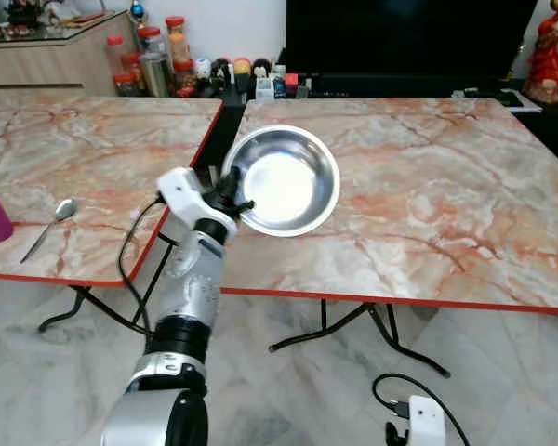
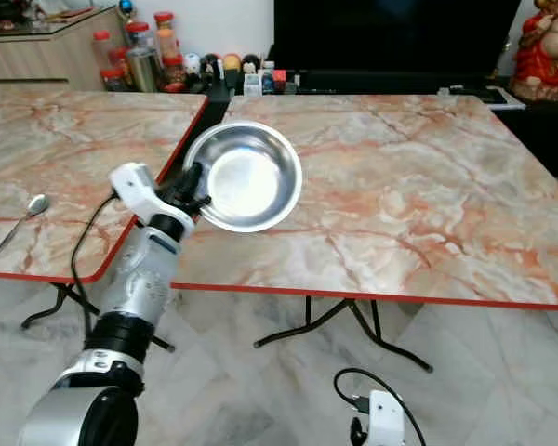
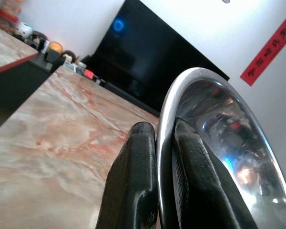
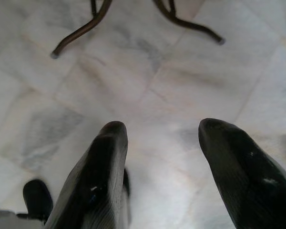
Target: Setting the table
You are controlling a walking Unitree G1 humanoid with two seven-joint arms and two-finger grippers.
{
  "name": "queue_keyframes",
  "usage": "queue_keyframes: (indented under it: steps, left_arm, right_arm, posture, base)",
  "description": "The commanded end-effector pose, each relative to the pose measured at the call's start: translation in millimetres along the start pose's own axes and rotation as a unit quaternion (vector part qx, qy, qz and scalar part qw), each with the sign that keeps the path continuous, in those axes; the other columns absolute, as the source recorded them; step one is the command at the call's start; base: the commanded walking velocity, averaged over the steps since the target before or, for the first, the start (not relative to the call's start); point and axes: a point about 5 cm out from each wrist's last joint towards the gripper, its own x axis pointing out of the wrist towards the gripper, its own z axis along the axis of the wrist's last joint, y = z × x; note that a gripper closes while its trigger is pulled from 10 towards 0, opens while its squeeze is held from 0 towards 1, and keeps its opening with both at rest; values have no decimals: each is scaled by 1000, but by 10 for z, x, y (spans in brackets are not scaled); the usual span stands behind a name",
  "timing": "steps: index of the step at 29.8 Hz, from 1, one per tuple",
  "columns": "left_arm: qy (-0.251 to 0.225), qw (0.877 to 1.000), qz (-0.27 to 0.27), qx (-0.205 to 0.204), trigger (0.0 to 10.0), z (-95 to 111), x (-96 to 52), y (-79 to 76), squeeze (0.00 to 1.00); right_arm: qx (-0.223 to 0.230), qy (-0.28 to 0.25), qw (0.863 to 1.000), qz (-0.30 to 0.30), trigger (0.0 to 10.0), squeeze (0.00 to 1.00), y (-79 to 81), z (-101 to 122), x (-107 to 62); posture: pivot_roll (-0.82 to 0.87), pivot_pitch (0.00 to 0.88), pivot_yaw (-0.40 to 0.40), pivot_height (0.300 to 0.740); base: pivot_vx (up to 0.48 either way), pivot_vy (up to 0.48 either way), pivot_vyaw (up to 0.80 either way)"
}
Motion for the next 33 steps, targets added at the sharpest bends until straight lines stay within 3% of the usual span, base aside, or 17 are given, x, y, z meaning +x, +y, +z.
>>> queue_keyframes:
  steps: [1, 17, 26, 33]
  left_arm:
    - [-15, 1000, 8, 14, 10000, 104, 0, 68, 0]
    - [-13, 1000, 9, 16, 10000, 103, 0, 84, 0]
    - [-1, 1000, 14, 23, 10000, 70, -7, 107, 0]
    - [-1, 1000, 13, 21, 10000, 72, -3, 105, 0]
  right_arm:
    - [3, -5, 1000, 8, 10000, 0, 74, 30, 7]
    - [2, -7, 1000, 8, 10000, 0, 72, 37, 8]
    - [8, -4, 1000, 9, 10000, 0, 75, 33, 9]
    - [8, -4, 1000, 10, 10000, 0, 77, 39, 10]
  posture:
    - [-20, 0, -5, 736]
    - [-20, 0, -7, 736]
    - [-17, 0, -11, 736]
    - [-18, 0, -13, 736]
  base:
    - [0, -360, 0]
    - [0, -353, 0]
    - [0, 0, 0]
    - [0, 0, -716]
